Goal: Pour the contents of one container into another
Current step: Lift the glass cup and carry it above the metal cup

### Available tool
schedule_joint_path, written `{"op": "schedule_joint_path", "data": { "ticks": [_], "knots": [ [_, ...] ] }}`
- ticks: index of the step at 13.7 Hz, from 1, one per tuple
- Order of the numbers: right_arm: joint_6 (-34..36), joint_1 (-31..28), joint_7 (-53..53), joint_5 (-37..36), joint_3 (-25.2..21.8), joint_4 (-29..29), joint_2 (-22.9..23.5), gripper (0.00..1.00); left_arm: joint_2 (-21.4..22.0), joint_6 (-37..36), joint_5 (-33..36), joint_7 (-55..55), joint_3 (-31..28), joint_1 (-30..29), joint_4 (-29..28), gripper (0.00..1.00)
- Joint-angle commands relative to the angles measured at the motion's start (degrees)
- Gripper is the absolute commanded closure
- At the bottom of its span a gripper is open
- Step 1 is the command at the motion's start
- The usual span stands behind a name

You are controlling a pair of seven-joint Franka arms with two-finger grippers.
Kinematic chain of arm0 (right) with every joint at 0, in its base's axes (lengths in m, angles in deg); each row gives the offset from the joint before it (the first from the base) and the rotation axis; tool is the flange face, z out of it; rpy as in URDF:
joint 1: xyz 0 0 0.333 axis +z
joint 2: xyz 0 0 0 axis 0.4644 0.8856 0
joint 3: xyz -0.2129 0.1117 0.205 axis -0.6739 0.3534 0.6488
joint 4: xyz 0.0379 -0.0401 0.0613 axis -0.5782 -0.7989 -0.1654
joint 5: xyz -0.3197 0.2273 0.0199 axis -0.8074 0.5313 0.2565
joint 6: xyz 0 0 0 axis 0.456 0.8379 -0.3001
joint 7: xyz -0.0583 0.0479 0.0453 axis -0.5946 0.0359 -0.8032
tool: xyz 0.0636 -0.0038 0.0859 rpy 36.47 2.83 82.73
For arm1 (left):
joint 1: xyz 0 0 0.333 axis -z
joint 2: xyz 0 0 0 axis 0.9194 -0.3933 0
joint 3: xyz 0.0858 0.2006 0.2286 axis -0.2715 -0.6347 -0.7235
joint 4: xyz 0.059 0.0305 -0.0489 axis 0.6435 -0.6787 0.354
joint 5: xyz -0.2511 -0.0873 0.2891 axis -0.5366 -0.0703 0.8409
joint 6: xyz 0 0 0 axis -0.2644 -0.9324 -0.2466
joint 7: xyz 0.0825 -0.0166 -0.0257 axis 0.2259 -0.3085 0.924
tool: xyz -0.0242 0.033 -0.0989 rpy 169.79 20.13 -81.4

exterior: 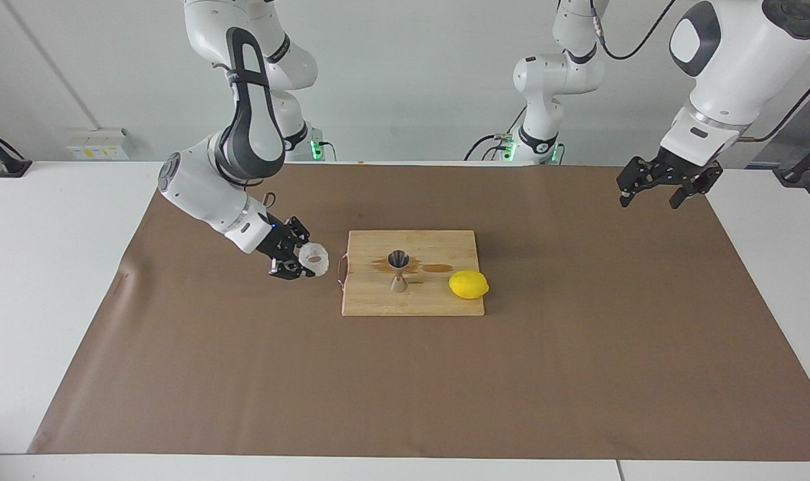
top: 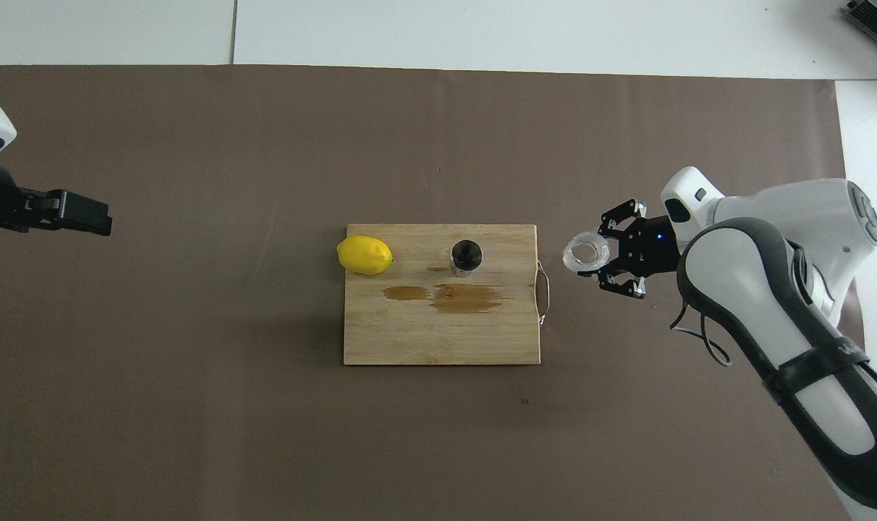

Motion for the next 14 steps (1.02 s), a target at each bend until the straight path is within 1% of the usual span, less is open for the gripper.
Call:
{"op": "schedule_joint_path", "data": {
  "ticks": [1,3,5,6,8,11,12,14],
  "knots": [
    [-0.46,3.16,-9.48,-3.59,0.3,2.32,-0.2,0.9,1.76,-0.01,-0.38,-1.49,-0.58,0.2,-2.34,0.0],
    [-2.55,5.37,-15.99,-9.19,0.39,4.16,0.23,0.92,1.76,0.16,-0.38,-1.41,-0.58,0.37,-2.25,0.0],
    [-3.01,8.52,-21.18,-11.93,0.39,5.48,0.67,0.94,1.68,0.52,-0.38,-1.49,-0.58,0.11,-2.08,0.0],
    [-3.88,9.84,-23.99,-14.21,0.39,5.66,0.85,0.96,1.68,0.6,-0.38,-1.49,-0.58,0.11,-2.08,0.0],
    [-5.38,11.52,-29.27,-19.39,0.39,5.92,1.11,0.96,1.68,0.34,-0.38,-1.41,-0.67,0.28,-2.08,0.0],
    [-5.38,14.24,-34.99,-23.45,0.39,8.11,2.43,0.99,1.68,0.69,-0.38,-1.41,-0.58,0.11,-1.99,0.0],
    [-5.29,15.12,-36.31,-25.98,0.39,9.25,3.39,1.0,1.68,0.69,-0.38,-1.41,-0.67,0.11,-1.99,0.0],
    [-5.03,16.09,-38.95,-29.95,0.39,10.05,3.58,1.0,1.68,0.69,-0.38,-1.41,-0.67,0.28,-2.08,0.0]
  ]
}}
